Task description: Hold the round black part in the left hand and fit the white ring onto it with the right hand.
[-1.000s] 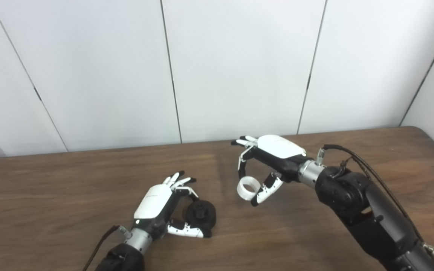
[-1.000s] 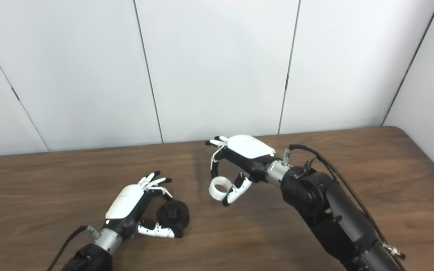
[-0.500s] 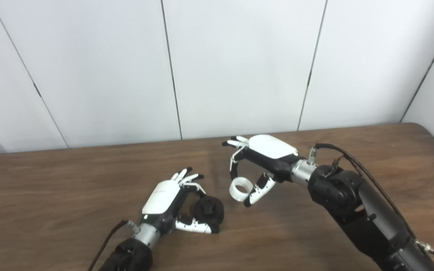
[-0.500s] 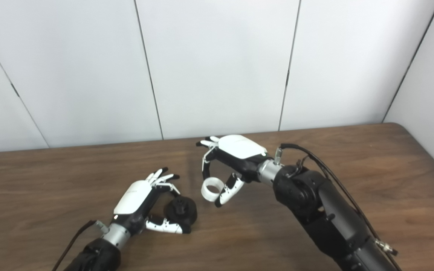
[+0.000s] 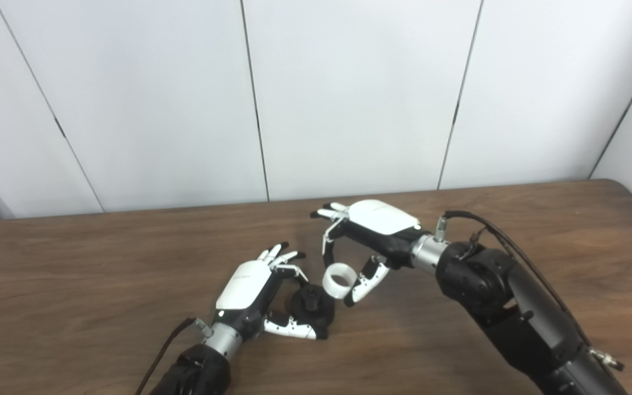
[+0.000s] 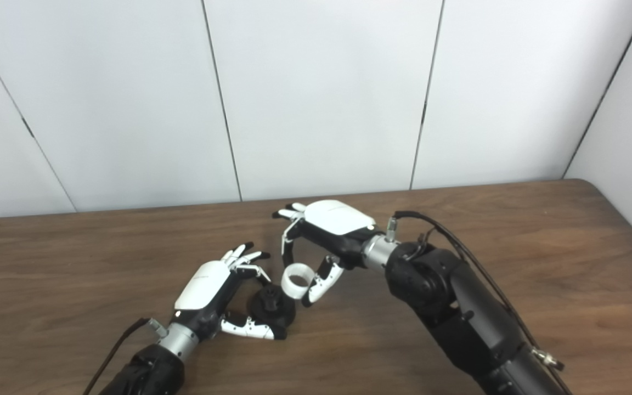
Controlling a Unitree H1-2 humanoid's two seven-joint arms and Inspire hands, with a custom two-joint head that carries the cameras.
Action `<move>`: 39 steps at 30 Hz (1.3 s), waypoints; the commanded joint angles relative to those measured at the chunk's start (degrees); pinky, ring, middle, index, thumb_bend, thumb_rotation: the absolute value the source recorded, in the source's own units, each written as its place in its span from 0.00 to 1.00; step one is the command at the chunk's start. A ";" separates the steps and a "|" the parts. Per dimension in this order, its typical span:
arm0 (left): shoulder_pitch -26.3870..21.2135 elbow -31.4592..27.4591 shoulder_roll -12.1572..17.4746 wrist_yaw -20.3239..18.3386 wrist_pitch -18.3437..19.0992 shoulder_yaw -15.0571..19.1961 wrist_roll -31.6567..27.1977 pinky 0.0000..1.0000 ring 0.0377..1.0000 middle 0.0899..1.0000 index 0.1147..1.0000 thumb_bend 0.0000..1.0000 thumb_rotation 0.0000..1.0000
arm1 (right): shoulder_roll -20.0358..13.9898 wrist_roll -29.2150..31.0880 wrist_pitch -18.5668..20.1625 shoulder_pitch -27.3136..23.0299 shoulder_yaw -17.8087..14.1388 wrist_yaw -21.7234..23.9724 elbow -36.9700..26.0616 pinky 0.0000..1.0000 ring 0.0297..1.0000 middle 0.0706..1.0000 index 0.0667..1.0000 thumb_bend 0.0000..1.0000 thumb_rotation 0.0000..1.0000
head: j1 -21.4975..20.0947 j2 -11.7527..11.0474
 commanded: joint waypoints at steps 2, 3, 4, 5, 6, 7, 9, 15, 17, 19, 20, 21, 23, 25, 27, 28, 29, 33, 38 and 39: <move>7.07 3.76 -3.32 -1.26 0.79 -4.05 0.16 1.00 1.00 0.88 0.41 0.52 0.05 | 0.36 -0.03 -2.39 -3.37 -0.34 -2.16 -0.28 0.93 1.00 0.95 0.44 0.52 0.13 | 0.05 0.09; 7.14 3.63 -3.35 -1.22 0.78 -4.07 0.14 1.00 1.00 0.88 0.41 0.52 0.05 | 0.52 -0.10 -2.49 -3.41 -0.29 -2.18 -0.14 0.93 1.00 0.95 0.44 0.52 0.13 | 0.13 0.10; 7.20 3.55 -3.37 -1.17 0.72 -4.10 0.11 1.00 1.00 0.88 0.41 0.52 0.05 | 0.70 -0.17 -2.53 -3.45 -0.23 -2.18 0.02 0.93 1.00 0.95 0.44 0.52 0.13 | 0.19 0.13; 7.25 3.47 -3.39 -1.16 0.66 -4.14 0.11 1.00 1.00 0.88 0.41 0.52 0.05 | 0.86 -0.21 -2.57 -3.46 -0.18 -2.18 0.17 0.93 1.00 0.95 0.44 0.52 0.13 | 0.22 0.15; 7.30 3.33 -3.40 -1.17 0.70 -4.19 0.16 1.00 1.00 0.88 0.41 0.52 0.05 | 1.02 -0.26 -2.52 -3.45 -0.13 -2.15 0.25 0.93 1.00 0.95 0.44 0.52 0.13 | 0.33 0.19; 7.33 3.24 -3.39 -1.19 0.75 -4.24 0.20 1.00 1.00 0.88 0.41 0.52 0.05 | 1.14 -0.30 -2.50 -3.44 -0.10 -2.13 0.31 0.93 1.00 0.95 0.44 0.52 0.13 | 0.33 0.19; 7.41 3.10 -3.42 -1.04 0.68 -4.31 0.23 1.00 1.00 0.87 0.41 0.52 0.05 | 1.47 -0.43 -2.57 -3.44 0.09 -2.13 0.54 0.93 1.00 0.95 0.44 0.52 0.13 | 0.47 0.19; 7.74 2.81 -3.41 -0.60 0.54 -4.51 0.48 1.00 1.00 0.87 0.41 0.52 0.05 | 2.28 -0.01 -2.95 -3.41 0.30 -2.14 1.19 0.96 1.00 0.95 0.44 0.52 0.13 | 0.66 0.26; 7.89 2.56 -3.39 -0.55 0.68 -4.61 0.71 1.00 1.00 0.88 0.41 0.52 0.05 | 2.51 0.10 -2.92 -3.40 0.32 -2.08 1.35 0.96 1.00 0.95 0.44 0.52 0.13 | 0.81 0.44; 8.15 1.95 -3.40 -0.73 1.00 -4.62 0.75 1.00 1.00 0.88 0.41 0.52 0.05 | 2.66 0.19 -3.15 -3.39 0.41 -2.17 1.49 0.96 1.00 0.95 0.44 0.52 0.13 | 0.84 0.49; 8.22 1.76 -3.40 -0.79 1.13 -4.63 0.78 1.00 1.00 0.88 0.41 0.52 0.05 | 2.71 0.15 -3.43 -3.39 0.50 -2.37 1.69 0.95 1.00 0.95 0.44 0.52 0.13 | 0.84 0.49; 8.31 1.49 -3.38 -0.82 1.28 -4.70 0.91 1.00 1.00 0.88 0.41 0.52 0.05 | 2.72 0.11 -3.62 -3.35 0.57 -2.47 1.74 0.94 1.00 0.95 0.44 0.52 0.13 | 1.00 0.70; 8.45 1.13 -3.38 -0.89 1.54 -4.77 0.98 1.00 1.00 0.88 0.41 0.52 0.05 | 2.79 0.06 -3.76 -3.29 0.71 -2.45 1.84 0.93 1.00 0.95 0.44 0.52 0.13 | 1.01 0.80; 8.58 0.79 -3.36 -0.95 1.67 -4.82 0.92 1.00 1.00 0.87 0.41 0.52 0.05 | 2.80 0.15 -3.66 -3.17 0.81 -2.19 1.75 0.93 1.00 0.95 0.44 0.52 0.13 | 1.00 0.95; 8.66 0.48 -3.30 -0.98 1.81 -4.91 0.85 1.00 1.00 0.87 0.41 0.52 0.05 | 2.81 0.26 -3.81 -3.00 0.88 -2.16 1.74 0.93 1.00 0.95 0.44 0.52 0.13 | 0.93 1.08; 8.68 0.38 -3.28 -0.98 1.84 -4.94 0.82 1.00 1.00 0.87 0.41 0.52 0.05 | 2.81 0.26 -3.92 -2.93 0.93 -2.19 1.79 0.93 1.00 0.95 0.44 0.52 0.13 | 0.93 1.08; 8.70 0.25 -3.27 -1.01 1.93 -4.97 0.81 1.00 1.00 0.87 0.41 0.52 0.05 | 2.81 0.25 -4.02 -2.86 0.98 -2.21 1.85 0.93 1.00 0.95 0.44 0.52 0.13 | 0.93 1.08; 8.74 -0.23 -3.26 -1.14 2.32 -5.13 0.99 1.00 1.00 0.87 0.41 0.52 0.05 | 2.74 0.21 -3.79 -2.54 1.07 -1.89 1.67 0.93 1.00 0.96 0.44 0.52 0.13 | 0.90 1.25; 8.52 0.40 -3.56 -0.81 2.05 -5.11 0.78 1.00 1.00 0.87 0.41 0.52 0.05 | 2.71 0.26 -3.90 -2.26 1.22 -1.80 1.61 0.94 1.00 0.96 0.44 0.52 0.13 | 1.03 1.10; 8.46 0.46 -3.65 -0.84 2.13 -5.14 0.79 1.00 1.00 0.88 0.41 0.52 0.05 | 2.71 0.36 -4.00 -2.19 1.20 -1.86 1.65 0.93 1.00 0.95 0.44 0.52 0.13 | 1.08 1.01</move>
